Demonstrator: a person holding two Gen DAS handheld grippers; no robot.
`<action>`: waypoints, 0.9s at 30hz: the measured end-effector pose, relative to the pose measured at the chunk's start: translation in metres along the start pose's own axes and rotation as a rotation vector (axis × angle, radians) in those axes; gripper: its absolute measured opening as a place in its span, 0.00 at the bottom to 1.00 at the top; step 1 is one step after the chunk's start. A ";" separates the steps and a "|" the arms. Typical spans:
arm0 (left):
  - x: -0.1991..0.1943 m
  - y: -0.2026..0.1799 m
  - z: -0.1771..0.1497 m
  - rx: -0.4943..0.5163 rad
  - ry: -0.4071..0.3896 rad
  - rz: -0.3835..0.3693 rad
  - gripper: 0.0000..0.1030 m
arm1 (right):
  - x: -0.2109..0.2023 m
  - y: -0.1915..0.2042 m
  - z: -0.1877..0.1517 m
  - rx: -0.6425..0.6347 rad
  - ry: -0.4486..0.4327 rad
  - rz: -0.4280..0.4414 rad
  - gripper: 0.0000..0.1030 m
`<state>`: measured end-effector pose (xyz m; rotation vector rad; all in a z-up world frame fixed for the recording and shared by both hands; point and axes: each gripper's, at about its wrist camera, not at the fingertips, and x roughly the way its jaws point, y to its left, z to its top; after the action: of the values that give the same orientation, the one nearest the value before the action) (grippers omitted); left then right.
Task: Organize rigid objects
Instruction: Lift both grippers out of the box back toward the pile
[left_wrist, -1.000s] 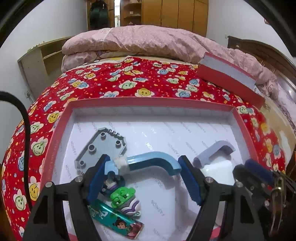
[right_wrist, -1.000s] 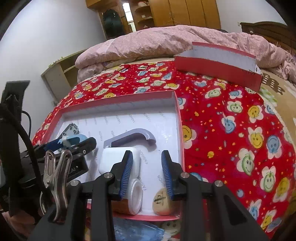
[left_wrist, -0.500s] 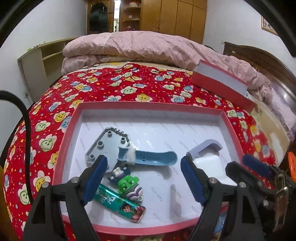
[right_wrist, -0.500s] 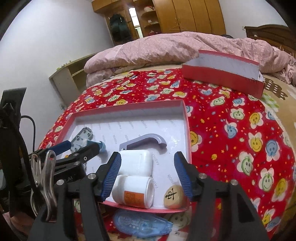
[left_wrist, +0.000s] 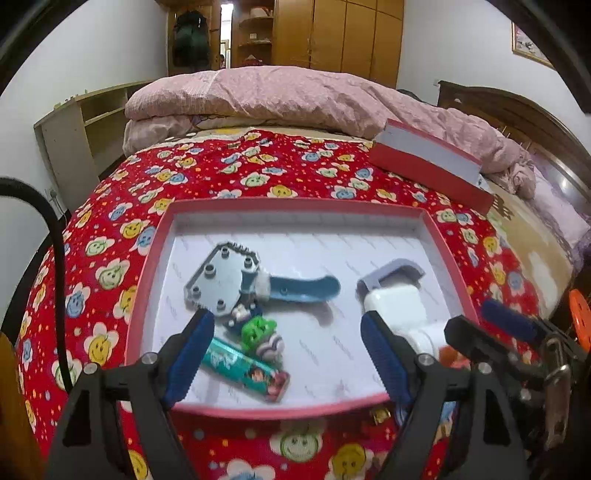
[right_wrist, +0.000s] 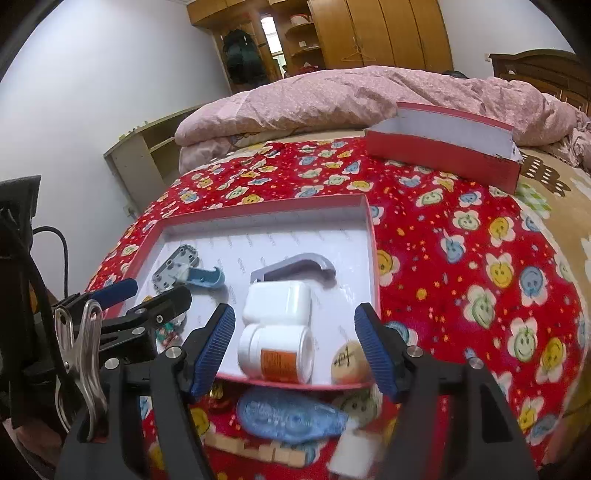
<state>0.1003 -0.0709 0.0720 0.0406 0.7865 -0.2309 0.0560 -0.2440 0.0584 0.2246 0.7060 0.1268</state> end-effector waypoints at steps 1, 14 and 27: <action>-0.003 0.001 -0.002 0.002 0.002 -0.006 0.83 | -0.003 0.000 -0.002 0.001 -0.002 0.003 0.67; -0.039 0.006 -0.029 0.016 0.001 -0.048 0.83 | -0.037 0.008 -0.038 -0.044 0.006 0.017 0.67; -0.039 0.008 -0.068 0.007 0.066 -0.079 0.83 | -0.056 -0.007 -0.084 -0.068 0.052 -0.047 0.67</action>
<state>0.0275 -0.0475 0.0512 0.0237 0.8544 -0.3080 -0.0408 -0.2480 0.0295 0.1401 0.7565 0.1122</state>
